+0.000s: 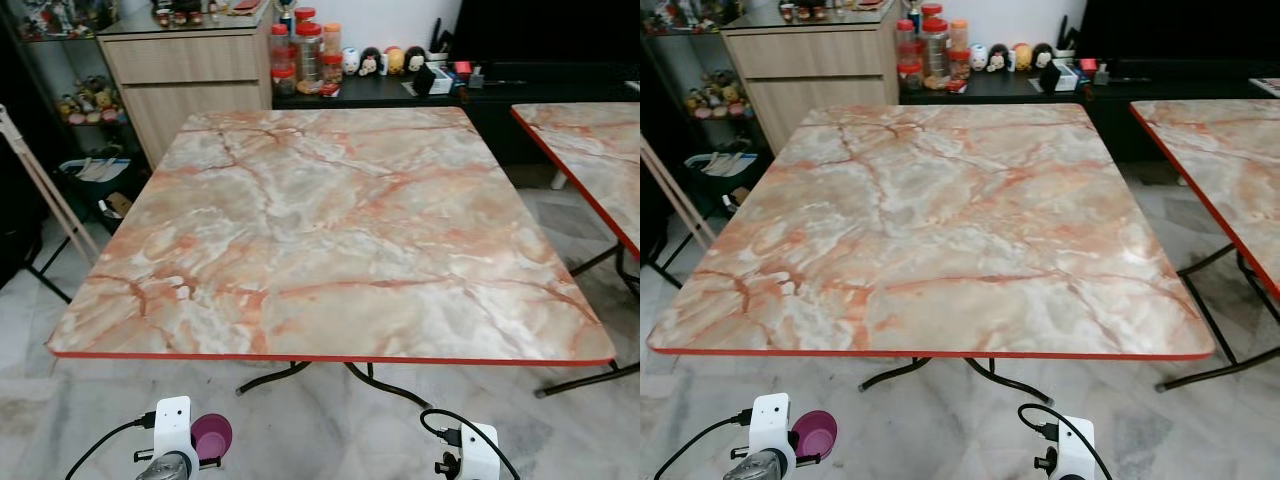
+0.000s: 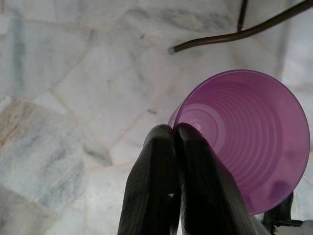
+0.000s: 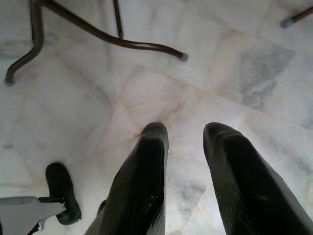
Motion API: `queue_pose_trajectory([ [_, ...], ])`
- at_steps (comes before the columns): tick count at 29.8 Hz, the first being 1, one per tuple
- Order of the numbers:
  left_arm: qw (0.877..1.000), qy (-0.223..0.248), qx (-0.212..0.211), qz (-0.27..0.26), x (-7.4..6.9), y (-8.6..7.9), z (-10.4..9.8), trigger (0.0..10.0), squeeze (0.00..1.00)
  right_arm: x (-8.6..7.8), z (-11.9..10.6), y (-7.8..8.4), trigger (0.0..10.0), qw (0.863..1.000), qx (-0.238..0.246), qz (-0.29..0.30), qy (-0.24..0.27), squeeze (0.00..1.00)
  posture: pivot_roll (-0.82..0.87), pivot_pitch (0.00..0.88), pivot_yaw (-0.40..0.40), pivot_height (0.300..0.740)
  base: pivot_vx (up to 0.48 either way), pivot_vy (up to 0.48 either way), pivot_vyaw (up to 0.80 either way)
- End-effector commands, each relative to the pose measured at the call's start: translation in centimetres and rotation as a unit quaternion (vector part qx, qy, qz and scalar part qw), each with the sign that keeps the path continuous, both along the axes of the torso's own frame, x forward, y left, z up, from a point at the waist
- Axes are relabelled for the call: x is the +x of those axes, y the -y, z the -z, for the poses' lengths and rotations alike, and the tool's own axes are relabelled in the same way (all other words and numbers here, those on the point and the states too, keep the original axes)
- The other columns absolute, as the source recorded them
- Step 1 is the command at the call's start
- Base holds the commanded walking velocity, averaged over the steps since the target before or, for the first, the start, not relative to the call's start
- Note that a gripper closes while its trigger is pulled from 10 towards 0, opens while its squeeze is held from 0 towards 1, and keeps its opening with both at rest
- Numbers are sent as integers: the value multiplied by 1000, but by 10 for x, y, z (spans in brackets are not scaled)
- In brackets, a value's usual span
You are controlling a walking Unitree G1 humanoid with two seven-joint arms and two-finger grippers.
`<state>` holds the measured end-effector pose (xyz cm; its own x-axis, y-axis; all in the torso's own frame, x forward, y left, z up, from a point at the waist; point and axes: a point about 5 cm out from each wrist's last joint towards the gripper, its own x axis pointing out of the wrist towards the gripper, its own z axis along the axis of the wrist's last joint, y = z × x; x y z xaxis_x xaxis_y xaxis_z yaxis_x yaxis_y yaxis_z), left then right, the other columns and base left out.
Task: Setting the table
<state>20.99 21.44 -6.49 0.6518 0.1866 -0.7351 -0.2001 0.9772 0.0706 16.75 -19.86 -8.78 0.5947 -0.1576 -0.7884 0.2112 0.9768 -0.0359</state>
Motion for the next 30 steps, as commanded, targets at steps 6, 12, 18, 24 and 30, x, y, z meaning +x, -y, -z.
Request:
queue_pose_trajectory([
  [6, 1000, -9, 9, 4, -5, -3, 2, 10000, 0, -3, 1, 3, 10000, 1000, 5, 16, -1, 0, -80, 0, 32, 740, 0, -270, -335],
  [12, 1000, -11, 10, 7, -6, -3, 3, 10000, 0, -3, 1, 2, 10000, 1000, 3, 12, -2, 0, -84, 0, 35, 740, 0, -282, 0],
  [18, 1000, -13, 14, 11, -6, -3, 3, 10000, 0, -4, 2, 2, 10000, 1000, 6, 22, -2, 0, -77, 0, 42, 740, 0, -282, 0],
  [24, 1000, -12, 16, 7, -5, -4, 2, 10000, 0, -6, 3, 0, 10000, 1000, 14, 26, -6, 0, -61, 0, 32, 740, 0, -282, 0],
  [30, 1000, -16, 17, 7, -8, -4, 4, 10000, 0, -4, 2, -1, 10000, 999, 15, 30, -1, 0, -61, 0, 35, 740, 0, -282, -533],
])
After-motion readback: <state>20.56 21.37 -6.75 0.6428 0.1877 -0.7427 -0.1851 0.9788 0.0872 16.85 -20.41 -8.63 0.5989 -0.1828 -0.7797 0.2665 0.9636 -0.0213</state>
